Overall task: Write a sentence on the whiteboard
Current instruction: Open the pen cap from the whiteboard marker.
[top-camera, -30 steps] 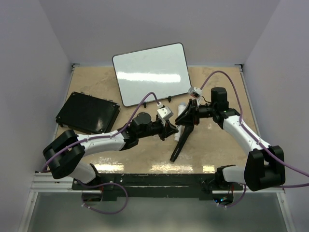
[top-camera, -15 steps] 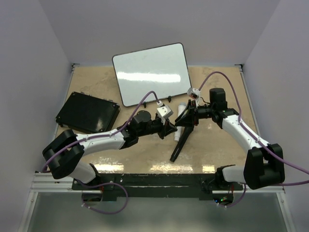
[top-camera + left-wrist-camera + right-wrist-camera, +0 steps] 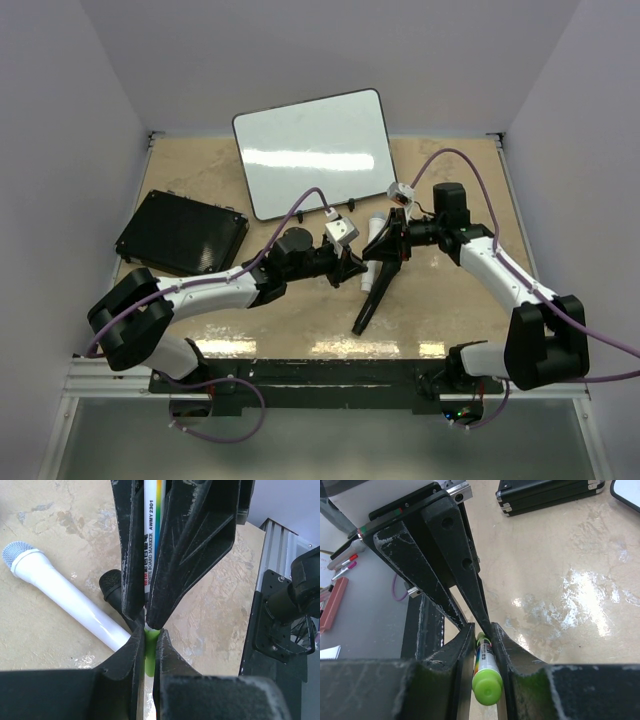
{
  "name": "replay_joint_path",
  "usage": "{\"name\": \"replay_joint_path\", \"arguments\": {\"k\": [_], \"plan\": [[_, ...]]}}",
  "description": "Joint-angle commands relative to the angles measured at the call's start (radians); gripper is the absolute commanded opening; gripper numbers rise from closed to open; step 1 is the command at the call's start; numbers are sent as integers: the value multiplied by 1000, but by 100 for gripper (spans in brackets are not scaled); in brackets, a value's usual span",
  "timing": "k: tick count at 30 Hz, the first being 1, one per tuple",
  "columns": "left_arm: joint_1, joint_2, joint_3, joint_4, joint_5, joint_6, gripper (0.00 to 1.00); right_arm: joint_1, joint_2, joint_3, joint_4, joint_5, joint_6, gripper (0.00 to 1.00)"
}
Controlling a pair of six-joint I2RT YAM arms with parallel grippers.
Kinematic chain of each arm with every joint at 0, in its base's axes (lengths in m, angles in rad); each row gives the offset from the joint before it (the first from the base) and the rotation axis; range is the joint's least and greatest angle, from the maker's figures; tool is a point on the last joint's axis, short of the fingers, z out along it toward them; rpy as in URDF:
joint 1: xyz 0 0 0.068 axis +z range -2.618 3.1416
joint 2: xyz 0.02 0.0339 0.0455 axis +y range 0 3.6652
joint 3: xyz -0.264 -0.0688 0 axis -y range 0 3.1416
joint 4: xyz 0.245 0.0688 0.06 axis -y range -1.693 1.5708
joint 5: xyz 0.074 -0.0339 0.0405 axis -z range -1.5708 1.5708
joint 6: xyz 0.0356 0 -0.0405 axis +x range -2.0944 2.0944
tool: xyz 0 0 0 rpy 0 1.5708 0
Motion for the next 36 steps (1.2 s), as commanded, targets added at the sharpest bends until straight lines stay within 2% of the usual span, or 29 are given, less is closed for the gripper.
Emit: {"name": "replay_joint_path", "arguments": {"k": [1,7,16,19,20,27,36], "plan": [[9,-15,41,47,14,19,0,15,8,14,-6,-30,-5,24],[9,-9,41,51,23,19,0,17,10,15,-6,-36,-5,24],[9,-6,40,53,32,22,0,19,10,15,-6,-48,-5,16],[9,-6,38,53,37,24,0,19,10,17,-6,-53,-6,8],[9,-6,38,53,38,25,0,19,10,18,-5,-56,-6,0],[9,3,20,61,84,27,0,12,-16,40,-6,-60,-12,0],[9,-20,-87,91,129,-14,0,-60,-44,48,27,-63,35,0]]}}
